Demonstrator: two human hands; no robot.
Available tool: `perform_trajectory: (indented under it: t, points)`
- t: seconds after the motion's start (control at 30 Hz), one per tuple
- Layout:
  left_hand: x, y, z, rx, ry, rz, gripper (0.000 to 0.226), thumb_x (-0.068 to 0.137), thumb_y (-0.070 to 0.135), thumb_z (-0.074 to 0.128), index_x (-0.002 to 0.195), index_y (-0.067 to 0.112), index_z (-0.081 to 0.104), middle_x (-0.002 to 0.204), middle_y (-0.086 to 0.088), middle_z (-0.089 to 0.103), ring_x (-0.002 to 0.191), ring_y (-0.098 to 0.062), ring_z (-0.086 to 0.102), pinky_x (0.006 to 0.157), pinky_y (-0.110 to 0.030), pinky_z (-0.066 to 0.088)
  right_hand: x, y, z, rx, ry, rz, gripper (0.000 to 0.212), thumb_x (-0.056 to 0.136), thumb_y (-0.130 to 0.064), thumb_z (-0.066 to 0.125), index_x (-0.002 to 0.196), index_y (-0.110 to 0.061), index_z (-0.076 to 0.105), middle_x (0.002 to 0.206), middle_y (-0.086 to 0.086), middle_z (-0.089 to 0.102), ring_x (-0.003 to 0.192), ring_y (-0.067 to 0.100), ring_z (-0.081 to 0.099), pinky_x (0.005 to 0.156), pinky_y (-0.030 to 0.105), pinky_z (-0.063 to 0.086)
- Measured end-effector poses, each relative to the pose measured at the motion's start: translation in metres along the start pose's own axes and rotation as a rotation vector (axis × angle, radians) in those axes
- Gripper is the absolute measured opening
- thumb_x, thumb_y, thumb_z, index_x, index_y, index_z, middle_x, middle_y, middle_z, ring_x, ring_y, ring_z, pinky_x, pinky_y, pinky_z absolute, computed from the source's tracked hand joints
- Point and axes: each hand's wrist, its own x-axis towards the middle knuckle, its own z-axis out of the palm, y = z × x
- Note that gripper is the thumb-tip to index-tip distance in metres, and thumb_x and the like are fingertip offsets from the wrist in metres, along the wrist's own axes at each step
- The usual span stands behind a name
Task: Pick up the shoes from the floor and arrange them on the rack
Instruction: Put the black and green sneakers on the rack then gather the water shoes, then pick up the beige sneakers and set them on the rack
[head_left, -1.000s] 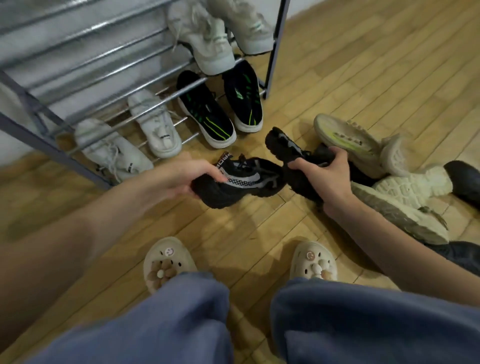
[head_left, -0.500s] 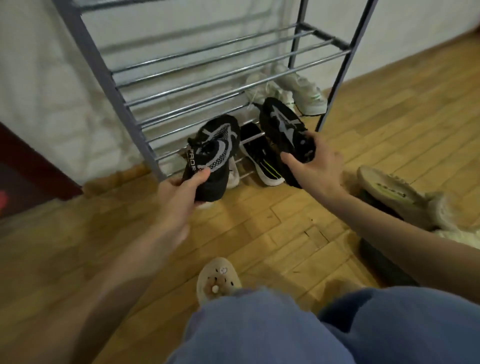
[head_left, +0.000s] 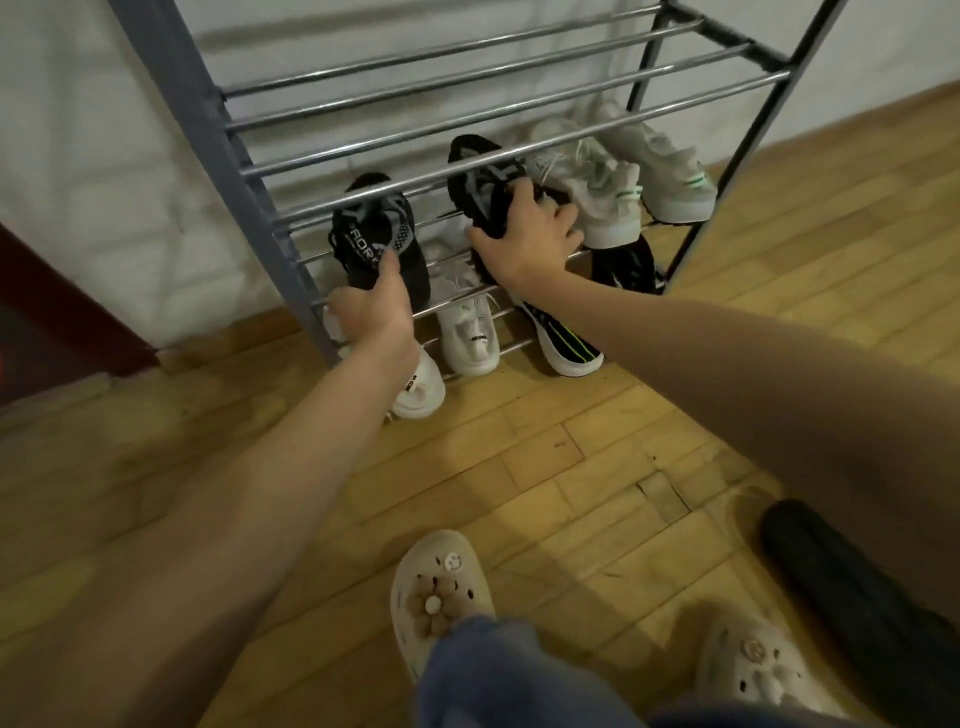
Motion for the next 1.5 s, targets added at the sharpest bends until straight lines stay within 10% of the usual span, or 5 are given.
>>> perform_trajectory:
  t: [0.27,0.5,0.93,1.17,1.5]
  points:
    - [-0.024,-0.003,-0.021,0.268,-0.019,-0.010,0.049,0.083,0.018,0.054,0.129,0.003,0.046,0.128,-0.014,0.056,0.114,-0.030,0.056,0.091,-0.041,0.048,-0.027,0.020,-0.011,0.080,-0.175,-0.070,0.055,0.088,-0.024,0.061,0.132,-0.002,0.036,0.135,0.021,0.044,0.129,0.039,0.038,0.105,0.048,0.038]
    - [-0.080,0.016,0.011,0.523,-0.560,0.064,0.015,0.093,0.006,0.048,0.103,0.003,0.058,0.091,-0.012,0.069,0.078,-0.020,0.065,0.073,-0.031,0.053,-0.059,0.084,-0.090,-0.291,-0.453,-0.252,0.048,0.086,-0.022,0.061,0.125,0.000,0.044,0.119,0.019,0.049,0.111,0.036,0.047,0.093,0.043,0.043]
    - [-0.142,-0.037,0.156,1.098,-1.044,0.404,0.009,0.087,0.007,0.055,0.087,0.011,0.062,0.088,-0.009,0.070,0.085,-0.020,0.068,0.080,-0.038,0.055,-0.058,0.257,-0.164,-0.530,-0.582,-0.012,0.045,0.092,-0.023,0.053,0.130,-0.002,0.042,0.126,0.018,0.051,0.116,0.032,0.047,0.095,0.041,0.045]
    - [-0.151,-0.112,0.214,1.258,-1.186,0.444,0.014,0.081,0.019,0.059,0.095,0.019,0.059,0.084,-0.001,0.070,0.088,-0.018,0.065,0.083,-0.040,0.054,-0.064,0.338,-0.170,-0.419,-0.310,0.215,0.044,0.094,-0.030,0.050,0.129,-0.005,0.045,0.126,0.018,0.048,0.117,0.034,0.044,0.095,0.041,0.040]
    - [-0.140,-0.206,0.211,1.113,-1.175,0.128,0.011,0.084,0.007,0.059,0.089,0.016,0.059,0.080,-0.004,0.069,0.077,-0.017,0.065,0.068,-0.030,0.049,-0.157,0.406,-0.120,-0.500,0.074,0.544,0.083,0.086,-0.007,0.051,0.151,-0.019,0.000,0.158,0.022,-0.011,0.146,0.040,-0.010,0.118,0.052,0.002]
